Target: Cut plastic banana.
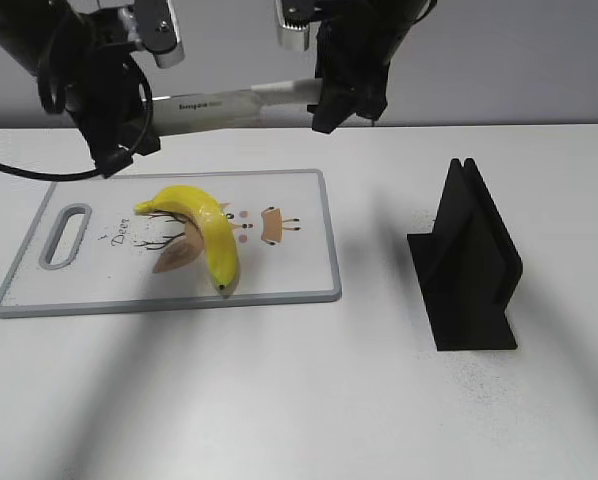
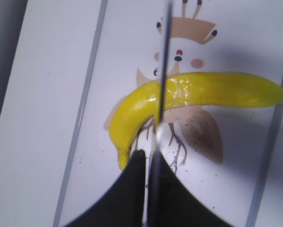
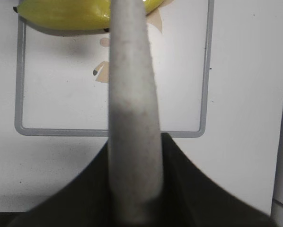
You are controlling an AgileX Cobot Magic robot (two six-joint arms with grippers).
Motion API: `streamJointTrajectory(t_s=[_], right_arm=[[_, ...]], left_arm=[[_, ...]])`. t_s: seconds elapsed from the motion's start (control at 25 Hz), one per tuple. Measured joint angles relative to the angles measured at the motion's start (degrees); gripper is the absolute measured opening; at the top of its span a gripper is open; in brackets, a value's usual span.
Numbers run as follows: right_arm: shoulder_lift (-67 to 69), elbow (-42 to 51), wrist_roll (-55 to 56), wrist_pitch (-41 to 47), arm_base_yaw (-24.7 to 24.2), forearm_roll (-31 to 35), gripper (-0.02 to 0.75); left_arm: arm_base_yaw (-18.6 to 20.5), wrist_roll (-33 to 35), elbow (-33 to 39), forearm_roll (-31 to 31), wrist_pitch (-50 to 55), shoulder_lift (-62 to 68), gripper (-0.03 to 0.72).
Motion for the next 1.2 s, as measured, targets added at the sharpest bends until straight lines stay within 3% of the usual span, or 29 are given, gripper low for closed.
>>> streamJointTrajectory(t_s=[0.36,0.44,0.56,0.68,0.72,0.96,1.2], right_arm=[[-0.7,0.9,0.2,0.0,0.0,0.0,0.208],[-0.7,0.9,0.3,0.0,0.0,-0.2,0.208],[-0.7,1.2,0.7,0.0,-0.1,-0.2,0.202],[-0.7,1.1,1.7,0.0,-0.1,0.0,0.197],[-0.7,1.1,1.9,0.0,-0.1,0.0,0.197],[-0.7,1.1,2.7,-0.1,-0.2,-0.1,0.195],[-0.7,1.1,6.3,-0.4,-0.3,-0.4,0.195]], left_arm=[[-0.1,0.2,0.1,-0.4,-0.5,-0.7,-0.009],[-0.1,0.2,0.2,-1.4,-0.9,-0.7,0.024],[0.2,0.0,0.3,-3.1,-1.4,-0.7,0.236],[0.2,-0.6,0.3,-4.9,-0.9,-0.7,0.554],[0.2,-1.1,0.3,-5.3,-0.9,-0.7,0.59],[0.3,-3.1,0.3,-6.2,-0.7,-2.6,0.629],[2.4,-13.7,-4.1,-6.4,-0.6,-6.8,0.622]])
